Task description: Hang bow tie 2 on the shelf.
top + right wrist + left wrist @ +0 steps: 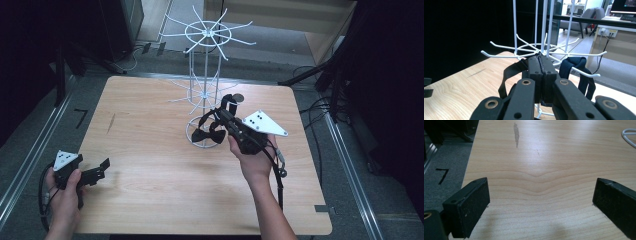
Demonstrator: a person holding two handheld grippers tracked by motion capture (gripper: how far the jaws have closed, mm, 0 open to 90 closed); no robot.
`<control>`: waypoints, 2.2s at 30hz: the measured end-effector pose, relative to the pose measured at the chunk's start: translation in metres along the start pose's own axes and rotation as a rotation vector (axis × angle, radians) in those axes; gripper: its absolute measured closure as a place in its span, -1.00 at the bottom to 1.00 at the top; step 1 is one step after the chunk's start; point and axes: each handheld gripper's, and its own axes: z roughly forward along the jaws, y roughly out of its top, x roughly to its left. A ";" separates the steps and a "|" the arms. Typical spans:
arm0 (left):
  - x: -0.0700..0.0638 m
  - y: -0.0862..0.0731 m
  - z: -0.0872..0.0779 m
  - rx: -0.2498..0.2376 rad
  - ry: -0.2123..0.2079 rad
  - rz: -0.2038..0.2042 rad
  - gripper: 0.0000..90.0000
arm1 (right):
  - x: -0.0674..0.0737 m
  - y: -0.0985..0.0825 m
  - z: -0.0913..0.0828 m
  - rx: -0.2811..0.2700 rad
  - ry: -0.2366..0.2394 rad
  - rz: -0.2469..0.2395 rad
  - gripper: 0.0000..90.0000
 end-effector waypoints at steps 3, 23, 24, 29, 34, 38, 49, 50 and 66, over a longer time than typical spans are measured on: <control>0.000 0.000 0.000 0.001 0.000 0.000 -0.97 | -0.002 -0.001 0.003 0.005 -0.002 0.010 1.00; 0.000 0.000 0.000 0.004 -0.002 0.002 -0.97 | -0.005 -0.008 0.024 0.023 -0.015 0.041 1.00; 0.000 0.000 0.000 0.004 -0.002 0.003 -0.97 | -0.005 -0.009 0.025 0.022 -0.018 0.045 1.00; 0.000 0.000 0.000 0.004 -0.002 0.002 -0.97 | -0.008 -0.012 0.030 0.029 -0.027 0.064 1.00; 0.000 0.000 0.000 0.006 -0.003 0.001 -0.97 | -0.008 -0.014 0.033 0.033 -0.023 0.065 1.00; 0.000 0.000 0.000 0.006 -0.002 -0.001 -0.97 | -0.007 -0.017 0.035 0.046 -0.015 0.062 0.99; 0.000 0.000 0.001 0.009 -0.002 -0.001 -0.97 | -0.008 -0.030 0.037 0.079 -0.019 0.060 0.97; 0.000 0.000 0.000 0.010 -0.002 0.001 -0.97 | -0.008 -0.031 0.037 0.084 -0.021 0.059 0.97; 0.000 0.000 0.000 0.009 -0.002 0.001 -0.97 | -0.012 -0.043 0.029 0.089 0.008 0.078 0.23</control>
